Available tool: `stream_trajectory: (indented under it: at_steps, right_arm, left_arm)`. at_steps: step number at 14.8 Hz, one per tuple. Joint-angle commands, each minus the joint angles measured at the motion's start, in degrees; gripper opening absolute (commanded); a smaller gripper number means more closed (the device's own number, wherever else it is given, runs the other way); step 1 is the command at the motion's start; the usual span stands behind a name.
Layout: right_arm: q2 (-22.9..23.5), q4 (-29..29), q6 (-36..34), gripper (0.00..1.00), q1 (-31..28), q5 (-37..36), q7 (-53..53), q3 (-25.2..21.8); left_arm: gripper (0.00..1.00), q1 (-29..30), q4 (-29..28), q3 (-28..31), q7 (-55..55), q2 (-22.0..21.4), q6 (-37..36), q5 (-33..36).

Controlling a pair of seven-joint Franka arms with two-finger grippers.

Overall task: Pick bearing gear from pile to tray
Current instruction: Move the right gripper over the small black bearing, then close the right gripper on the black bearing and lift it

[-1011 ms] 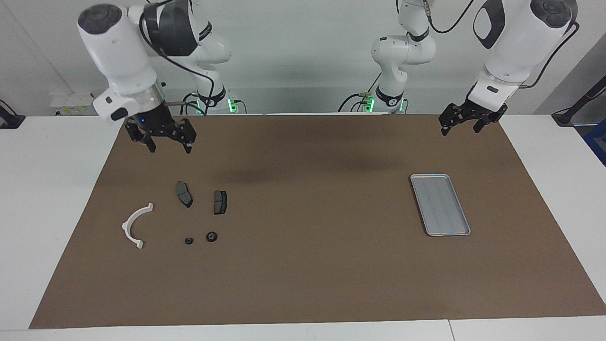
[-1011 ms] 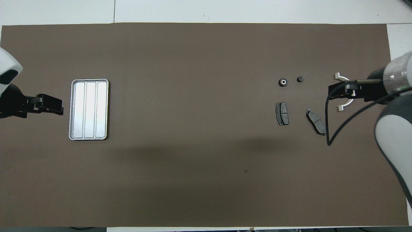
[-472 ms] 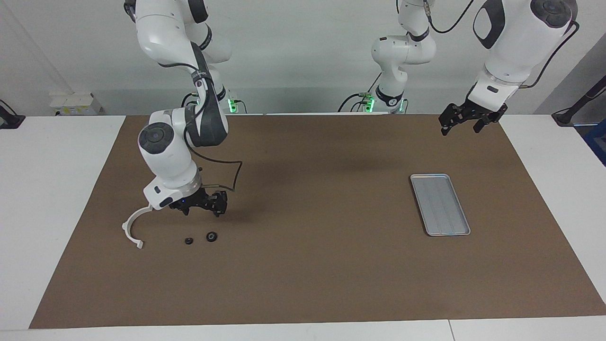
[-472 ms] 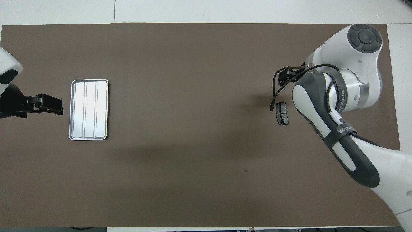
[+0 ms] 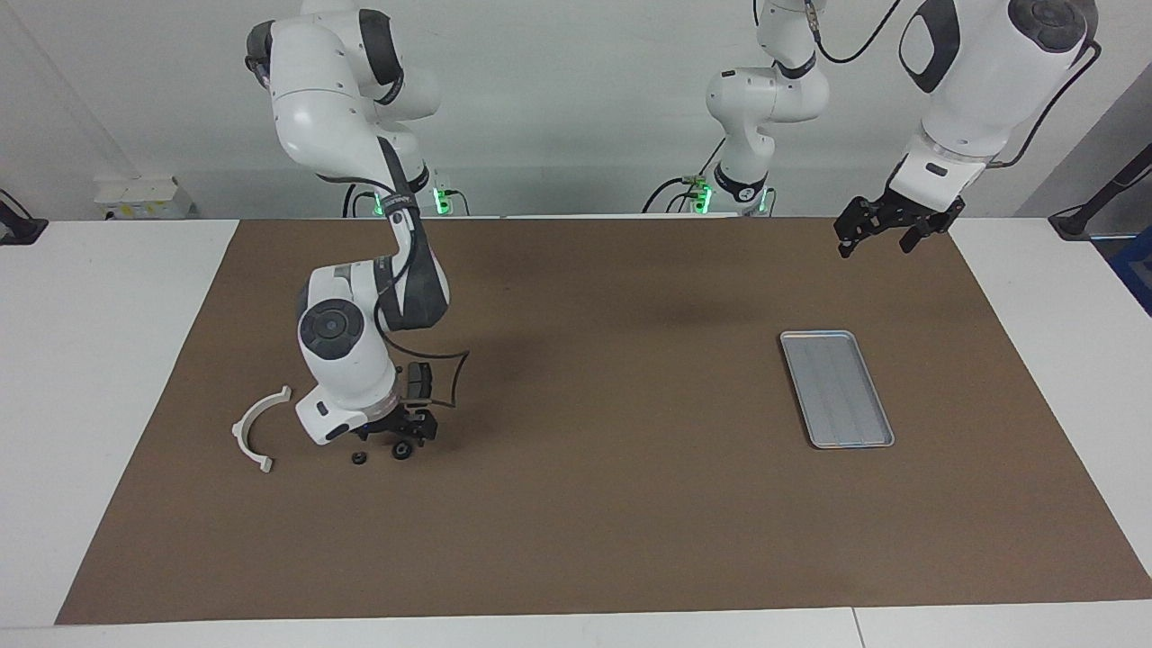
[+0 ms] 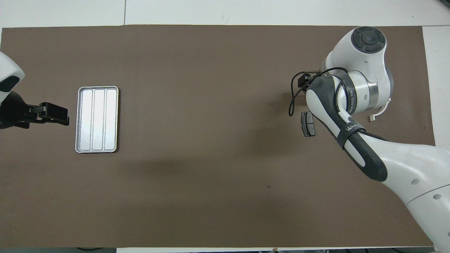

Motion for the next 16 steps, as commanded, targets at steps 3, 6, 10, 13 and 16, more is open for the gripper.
stream_trajectory:
  at_steps: [3,6,10,13,16]
  right_arm:
    - [3.16,2.99,0.10,1.00,-0.02,-1.73,2.99,0.18]
    - [3.16,2.99,0.19,1.00,0.51,-1.03,4.75,0.26]
    - [3.08,2.81,-0.07,0.96,0.42,-0.68,6.16,0.35]
    - [3.16,2.37,0.46,0.94,0.24,-0.77,7.48,0.35]
    - [2.99,2.11,-0.25,0.91,0.16,-0.68,8.01,0.35]
  left_arm:
    - [1.00,0.20,-1.83,0.45,0.14,-1.67,0.95,-0.51]
    - [1.00,-0.41,-1.74,0.45,-0.30,-1.67,1.22,-0.51]
    - [1.00,-0.24,-1.74,0.54,-0.56,-1.58,1.74,-0.51]
    - [1.00,0.11,-1.39,0.54,-1.26,-1.49,2.09,-0.51]
    - [1.00,0.03,-1.65,0.54,-2.41,-1.49,3.50,-0.51]
